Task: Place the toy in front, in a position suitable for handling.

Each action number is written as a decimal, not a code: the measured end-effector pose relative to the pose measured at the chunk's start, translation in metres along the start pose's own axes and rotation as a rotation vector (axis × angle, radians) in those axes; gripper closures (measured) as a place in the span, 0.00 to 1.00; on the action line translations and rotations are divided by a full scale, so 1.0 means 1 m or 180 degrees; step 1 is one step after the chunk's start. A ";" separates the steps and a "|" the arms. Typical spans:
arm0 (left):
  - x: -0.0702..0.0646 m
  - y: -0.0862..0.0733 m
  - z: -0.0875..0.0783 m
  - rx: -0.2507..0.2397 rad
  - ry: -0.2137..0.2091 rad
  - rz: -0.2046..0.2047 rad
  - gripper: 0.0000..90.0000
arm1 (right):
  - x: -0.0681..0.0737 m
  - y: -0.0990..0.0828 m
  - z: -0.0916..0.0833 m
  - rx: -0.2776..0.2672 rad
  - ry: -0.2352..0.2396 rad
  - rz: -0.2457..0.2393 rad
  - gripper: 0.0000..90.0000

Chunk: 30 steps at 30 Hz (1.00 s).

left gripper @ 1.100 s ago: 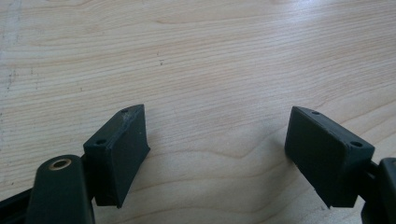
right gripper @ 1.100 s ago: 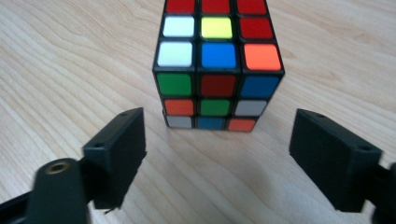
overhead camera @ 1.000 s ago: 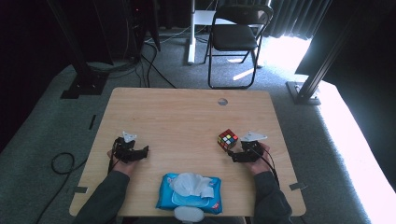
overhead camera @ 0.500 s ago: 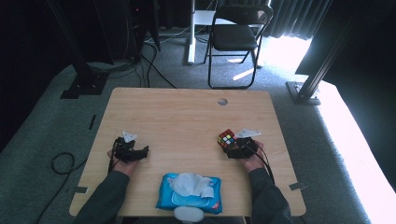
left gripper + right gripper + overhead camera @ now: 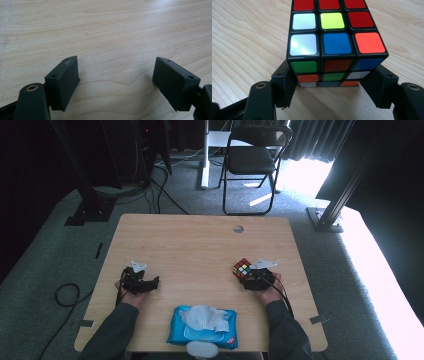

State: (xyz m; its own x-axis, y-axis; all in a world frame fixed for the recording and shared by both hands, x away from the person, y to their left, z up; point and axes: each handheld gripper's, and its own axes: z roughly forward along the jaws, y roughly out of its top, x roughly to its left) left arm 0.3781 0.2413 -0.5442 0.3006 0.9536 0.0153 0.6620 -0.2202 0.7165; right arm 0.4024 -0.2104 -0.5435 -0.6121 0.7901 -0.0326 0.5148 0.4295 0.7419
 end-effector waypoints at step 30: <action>0.000 0.000 0.000 0.0001 0.0000 -0.0001 0.24 | 0.016 0.026 -0.004 -0.0325 0.0210 -0.0081 0.38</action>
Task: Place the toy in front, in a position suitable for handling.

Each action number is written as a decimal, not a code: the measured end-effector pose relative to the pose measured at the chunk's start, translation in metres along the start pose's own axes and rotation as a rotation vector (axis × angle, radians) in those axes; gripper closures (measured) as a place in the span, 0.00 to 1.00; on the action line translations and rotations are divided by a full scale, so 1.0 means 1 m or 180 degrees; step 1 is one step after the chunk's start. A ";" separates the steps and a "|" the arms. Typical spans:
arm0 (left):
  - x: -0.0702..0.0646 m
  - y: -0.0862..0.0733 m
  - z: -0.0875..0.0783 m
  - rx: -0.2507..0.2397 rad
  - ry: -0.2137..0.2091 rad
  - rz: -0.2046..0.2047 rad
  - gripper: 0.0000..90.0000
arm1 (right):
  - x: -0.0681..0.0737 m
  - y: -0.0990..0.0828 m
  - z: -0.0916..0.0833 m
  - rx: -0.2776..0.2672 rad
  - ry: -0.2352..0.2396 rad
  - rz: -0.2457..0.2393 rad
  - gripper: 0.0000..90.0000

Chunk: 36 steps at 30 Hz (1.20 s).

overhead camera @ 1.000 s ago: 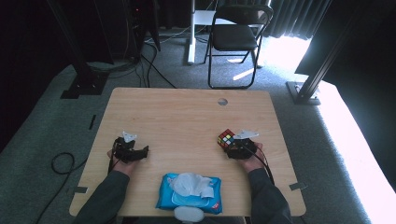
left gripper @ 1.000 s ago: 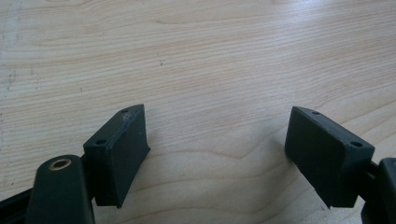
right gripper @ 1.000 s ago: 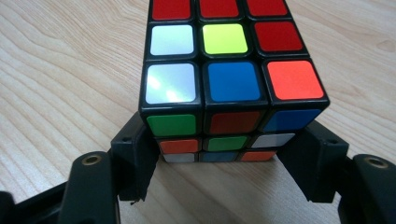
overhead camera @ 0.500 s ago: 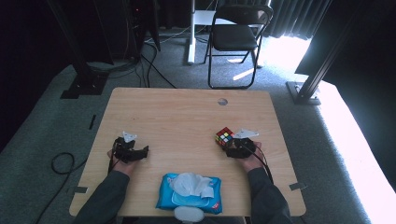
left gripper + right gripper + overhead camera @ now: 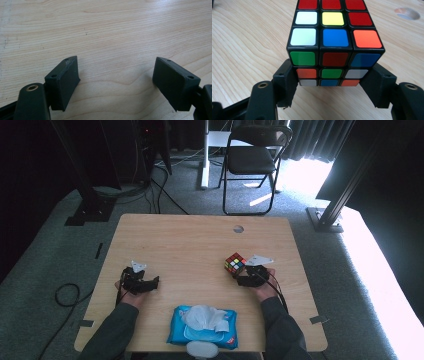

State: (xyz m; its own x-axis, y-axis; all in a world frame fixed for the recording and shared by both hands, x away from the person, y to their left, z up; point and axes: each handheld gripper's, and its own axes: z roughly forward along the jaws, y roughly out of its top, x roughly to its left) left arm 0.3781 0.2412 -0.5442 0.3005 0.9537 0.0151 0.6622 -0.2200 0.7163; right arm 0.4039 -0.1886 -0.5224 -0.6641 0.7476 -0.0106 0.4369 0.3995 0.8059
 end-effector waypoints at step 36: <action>0.000 0.000 0.000 -0.0004 0.0003 0.0000 0.24 | 0.047 0.021 0.056 0.0089 0.0210 -0.0261 0.38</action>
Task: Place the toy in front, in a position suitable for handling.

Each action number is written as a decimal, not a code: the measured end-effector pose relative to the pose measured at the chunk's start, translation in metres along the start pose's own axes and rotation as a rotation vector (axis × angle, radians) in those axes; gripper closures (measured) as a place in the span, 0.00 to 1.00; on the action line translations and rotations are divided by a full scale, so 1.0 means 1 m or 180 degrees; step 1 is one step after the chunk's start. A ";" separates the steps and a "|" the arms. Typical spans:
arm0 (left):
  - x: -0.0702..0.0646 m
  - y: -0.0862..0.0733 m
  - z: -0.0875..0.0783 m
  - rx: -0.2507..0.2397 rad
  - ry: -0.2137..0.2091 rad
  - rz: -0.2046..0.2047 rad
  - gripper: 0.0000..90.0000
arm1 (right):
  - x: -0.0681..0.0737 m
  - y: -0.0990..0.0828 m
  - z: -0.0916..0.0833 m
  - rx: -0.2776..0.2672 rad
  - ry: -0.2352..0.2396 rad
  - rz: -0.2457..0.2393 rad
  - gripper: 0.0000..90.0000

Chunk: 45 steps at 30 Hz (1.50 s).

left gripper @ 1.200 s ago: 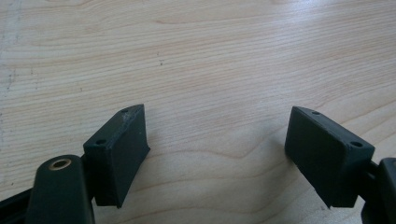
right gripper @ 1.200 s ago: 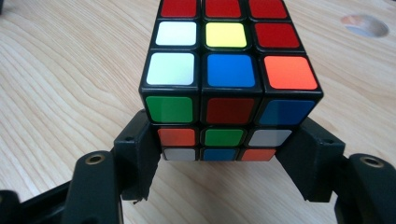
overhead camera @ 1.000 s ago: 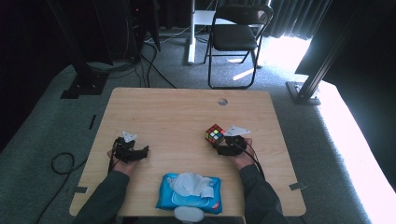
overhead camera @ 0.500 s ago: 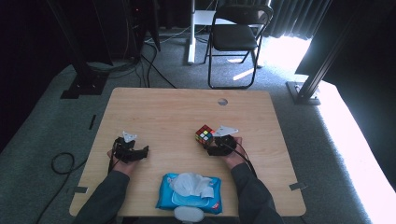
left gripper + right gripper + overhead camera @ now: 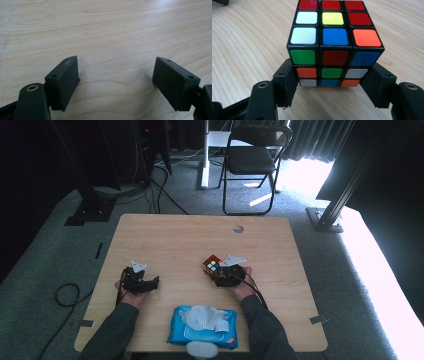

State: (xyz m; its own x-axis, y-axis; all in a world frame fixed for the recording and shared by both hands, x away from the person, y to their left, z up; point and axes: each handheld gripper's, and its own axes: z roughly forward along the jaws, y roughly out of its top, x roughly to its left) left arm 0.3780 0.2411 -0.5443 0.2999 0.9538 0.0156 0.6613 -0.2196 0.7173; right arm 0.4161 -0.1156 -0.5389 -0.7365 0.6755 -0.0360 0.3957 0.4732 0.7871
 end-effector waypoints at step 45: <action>-0.004 -0.002 -0.003 -0.0040 0.0074 -0.0091 0.30 | -0.016 -0.035 -0.028 0.0261 -0.0097 0.0239 0.23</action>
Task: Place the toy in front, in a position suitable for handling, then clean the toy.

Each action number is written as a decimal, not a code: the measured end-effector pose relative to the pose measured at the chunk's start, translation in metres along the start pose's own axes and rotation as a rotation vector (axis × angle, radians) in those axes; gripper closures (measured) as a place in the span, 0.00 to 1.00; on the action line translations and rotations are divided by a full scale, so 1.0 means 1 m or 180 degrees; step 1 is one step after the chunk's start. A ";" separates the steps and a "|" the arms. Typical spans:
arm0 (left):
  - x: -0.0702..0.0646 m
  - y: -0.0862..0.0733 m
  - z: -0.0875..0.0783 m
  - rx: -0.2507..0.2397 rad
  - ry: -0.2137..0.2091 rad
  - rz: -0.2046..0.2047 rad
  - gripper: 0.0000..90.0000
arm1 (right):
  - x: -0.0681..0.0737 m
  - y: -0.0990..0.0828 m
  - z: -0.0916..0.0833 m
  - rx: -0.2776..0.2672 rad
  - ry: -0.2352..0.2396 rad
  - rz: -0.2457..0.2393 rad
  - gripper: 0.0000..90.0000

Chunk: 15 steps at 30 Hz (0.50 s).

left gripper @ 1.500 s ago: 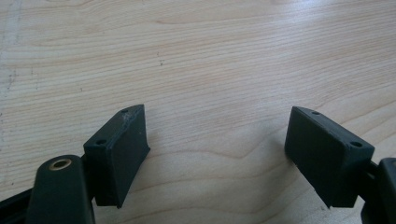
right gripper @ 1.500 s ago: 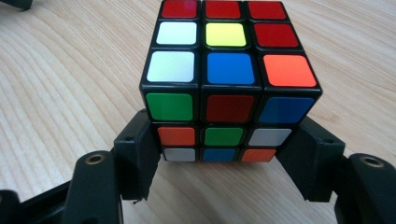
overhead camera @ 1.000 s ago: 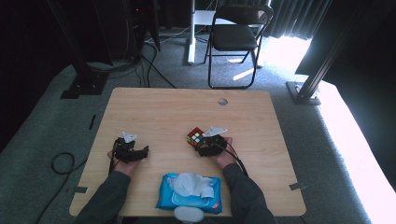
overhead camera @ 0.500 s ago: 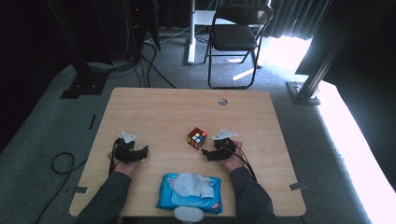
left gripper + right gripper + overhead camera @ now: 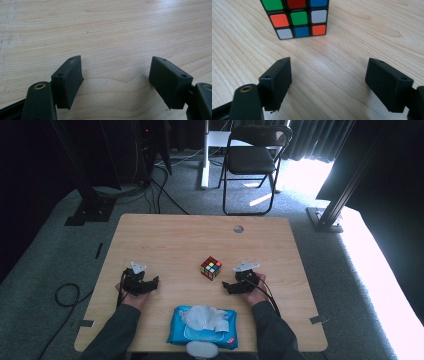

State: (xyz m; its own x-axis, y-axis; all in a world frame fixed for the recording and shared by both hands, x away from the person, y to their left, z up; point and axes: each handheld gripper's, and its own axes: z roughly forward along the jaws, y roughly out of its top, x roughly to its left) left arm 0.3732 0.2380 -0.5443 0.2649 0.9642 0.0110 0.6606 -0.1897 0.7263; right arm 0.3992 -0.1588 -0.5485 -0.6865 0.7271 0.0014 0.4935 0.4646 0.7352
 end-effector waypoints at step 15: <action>-0.009 0.010 -0.018 -0.0160 -0.0297 0.0069 0.38 | -0.001 0.000 0.000 0.0007 0.0007 0.0004 0.22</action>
State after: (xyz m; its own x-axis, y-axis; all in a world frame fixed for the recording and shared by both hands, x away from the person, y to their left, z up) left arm 0.3647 0.2312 -0.5246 0.3446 0.9381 -0.0354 0.6186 -0.1986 0.7602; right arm 0.3996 -0.1595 -0.5485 -0.6870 0.7266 0.0038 0.4956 0.4648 0.7337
